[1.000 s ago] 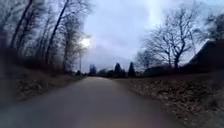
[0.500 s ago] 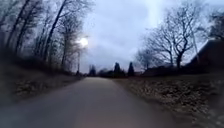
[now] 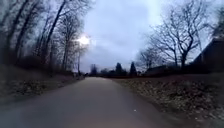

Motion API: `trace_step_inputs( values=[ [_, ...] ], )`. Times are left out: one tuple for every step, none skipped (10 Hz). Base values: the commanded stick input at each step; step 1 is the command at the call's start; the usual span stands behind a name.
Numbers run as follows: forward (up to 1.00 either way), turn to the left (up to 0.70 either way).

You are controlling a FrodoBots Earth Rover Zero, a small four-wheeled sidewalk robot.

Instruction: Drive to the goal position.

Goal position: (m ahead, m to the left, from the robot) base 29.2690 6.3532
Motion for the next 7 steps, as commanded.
trace_step_inputs(
  values=[
    [1.0, 0.04],
    [1.0, 0.12],
    [1.0, 0.44],
    [1.0, 0.44],
    [1.0, 0.44],
    [1.0, 0.44],
    [1.0, 0.44]
  ],
)
